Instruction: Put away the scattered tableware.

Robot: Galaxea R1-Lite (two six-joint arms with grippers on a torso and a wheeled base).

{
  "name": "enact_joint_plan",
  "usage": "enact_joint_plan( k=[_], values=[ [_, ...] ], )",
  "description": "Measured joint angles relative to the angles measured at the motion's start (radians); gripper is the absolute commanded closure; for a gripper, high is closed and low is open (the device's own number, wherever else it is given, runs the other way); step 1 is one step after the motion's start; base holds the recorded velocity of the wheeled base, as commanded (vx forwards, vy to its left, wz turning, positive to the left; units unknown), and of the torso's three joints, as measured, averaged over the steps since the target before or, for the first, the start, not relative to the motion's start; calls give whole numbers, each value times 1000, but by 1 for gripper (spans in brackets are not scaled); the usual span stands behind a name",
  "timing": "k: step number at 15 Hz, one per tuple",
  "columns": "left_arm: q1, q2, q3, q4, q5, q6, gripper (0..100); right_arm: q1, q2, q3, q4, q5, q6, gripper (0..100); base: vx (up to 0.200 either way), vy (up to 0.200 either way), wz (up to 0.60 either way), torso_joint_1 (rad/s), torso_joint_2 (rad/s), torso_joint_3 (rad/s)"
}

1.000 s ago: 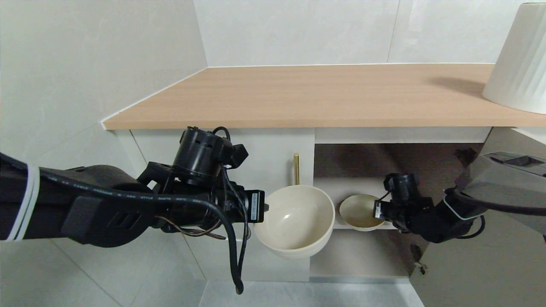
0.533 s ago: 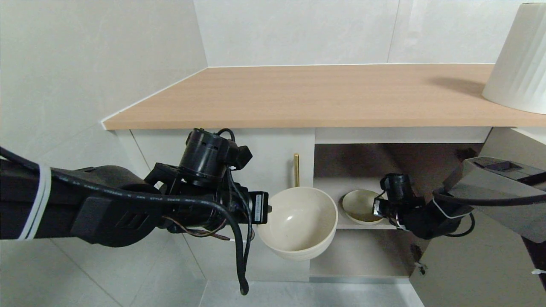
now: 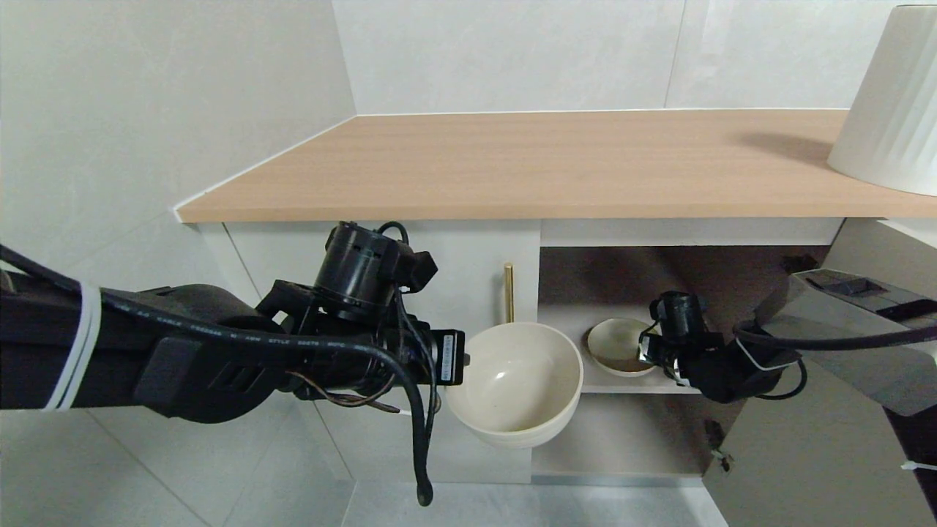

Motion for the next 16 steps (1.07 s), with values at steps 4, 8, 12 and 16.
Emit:
enact_joint_plan(
  k=[4, 8, 12, 16],
  values=[
    [-1, 4, -2, -4, 7, -2, 100, -5, 5, -13, -6, -1, 1, 0, 0, 0, 0, 0, 0, 0],
    [-30, 24, -3, -5, 60, 0, 100, 16, -98, 80, 11, 24, 5, 0, 0, 0, 0, 0, 0, 0],
    [-120, 100, -1, 0, 135, 0, 100, 101, -389, 220, 246, 199, 9, 0, 0, 0, 0, 0, 0, 0],
    [-177, 195, -11, -11, 242, -1, 100, 243, -681, 266, 650, 380, 7, 0, 0, 0, 0, 0, 0, 0]
  ],
)
